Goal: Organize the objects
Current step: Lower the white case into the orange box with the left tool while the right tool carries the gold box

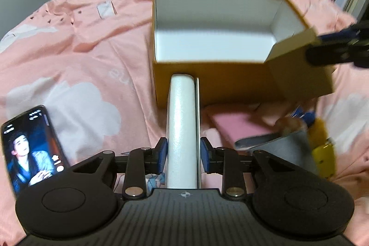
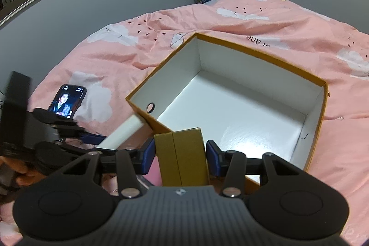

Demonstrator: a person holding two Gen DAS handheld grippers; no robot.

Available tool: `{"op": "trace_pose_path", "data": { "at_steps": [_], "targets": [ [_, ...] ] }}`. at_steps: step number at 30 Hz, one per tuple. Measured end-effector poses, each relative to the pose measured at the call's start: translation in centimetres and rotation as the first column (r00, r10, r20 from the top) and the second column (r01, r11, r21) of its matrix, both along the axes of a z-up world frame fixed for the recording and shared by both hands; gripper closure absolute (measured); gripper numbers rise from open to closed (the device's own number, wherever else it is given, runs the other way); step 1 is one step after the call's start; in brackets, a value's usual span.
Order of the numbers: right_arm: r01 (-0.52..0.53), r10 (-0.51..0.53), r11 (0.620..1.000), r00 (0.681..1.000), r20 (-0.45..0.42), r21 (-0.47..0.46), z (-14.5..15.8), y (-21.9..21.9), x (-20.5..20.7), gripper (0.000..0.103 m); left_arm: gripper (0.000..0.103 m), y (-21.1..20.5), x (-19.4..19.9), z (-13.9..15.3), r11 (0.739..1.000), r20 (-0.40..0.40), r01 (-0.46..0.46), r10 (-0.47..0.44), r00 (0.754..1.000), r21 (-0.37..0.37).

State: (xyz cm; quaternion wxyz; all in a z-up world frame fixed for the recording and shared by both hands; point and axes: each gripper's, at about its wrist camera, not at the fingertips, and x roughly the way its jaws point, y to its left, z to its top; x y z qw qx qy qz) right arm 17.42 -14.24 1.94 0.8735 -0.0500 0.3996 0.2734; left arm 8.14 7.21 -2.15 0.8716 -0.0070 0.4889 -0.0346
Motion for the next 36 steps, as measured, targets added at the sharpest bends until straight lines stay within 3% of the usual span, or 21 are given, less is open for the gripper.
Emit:
{"op": "trace_pose_path", "data": {
  "at_steps": [9,14,21,25,30,36],
  "targets": [
    [0.019,-0.021,0.999,0.999,0.040,0.039,1.6,-0.6,0.0,0.053,0.070,0.5,-1.0,5.1,0.994,0.157,0.020,-0.003,0.988,-0.111],
    [0.047,-0.051,0.998,0.996,0.078,0.049,2.7,-0.9,0.4,0.054,0.071,-0.5,0.1,7.5,0.991,0.274,0.059,-0.025,0.961,-0.119],
    [0.083,-0.089,0.995,0.990,0.113,0.055,3.7,-1.5,1.3,0.054,0.071,-1.5,4.0,9.1,0.988,0.368,0.092,-0.041,0.929,-0.123],
    [0.119,-0.123,0.992,0.985,0.119,0.044,3.7,-1.8,2.6,0.054,0.071,-0.8,7.9,8.1,0.977,0.346,0.088,-0.016,0.938,-0.192],
    [0.188,-0.190,0.982,0.978,0.083,0.036,2.4,-2.6,5.4,0.054,0.071,1.0,13.3,4.8,0.957,0.245,0.022,0.052,0.968,-0.289],
    [0.230,-0.229,0.972,0.973,-0.021,0.044,-1.4,-4.2,9.1,0.054,0.071,0.7,16.0,0.5,0.952,0.139,-0.039,0.085,0.987,-0.304]
  ]
}}
